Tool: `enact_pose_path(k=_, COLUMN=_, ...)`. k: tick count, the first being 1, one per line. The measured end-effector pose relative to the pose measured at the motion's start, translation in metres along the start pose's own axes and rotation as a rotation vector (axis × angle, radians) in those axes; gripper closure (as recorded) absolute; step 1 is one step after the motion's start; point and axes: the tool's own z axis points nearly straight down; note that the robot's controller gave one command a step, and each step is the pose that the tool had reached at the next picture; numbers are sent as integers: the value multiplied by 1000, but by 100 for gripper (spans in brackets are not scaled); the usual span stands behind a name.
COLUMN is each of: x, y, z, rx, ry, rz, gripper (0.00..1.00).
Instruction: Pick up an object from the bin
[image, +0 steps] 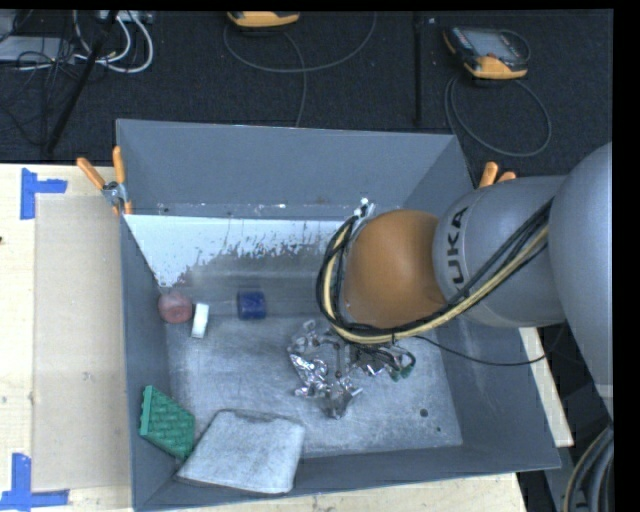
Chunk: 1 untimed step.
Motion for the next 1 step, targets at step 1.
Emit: enact_pose_path(k=1, x=0, y=-1, z=-1, rx=0, ry=1, rz=4, gripper=100)
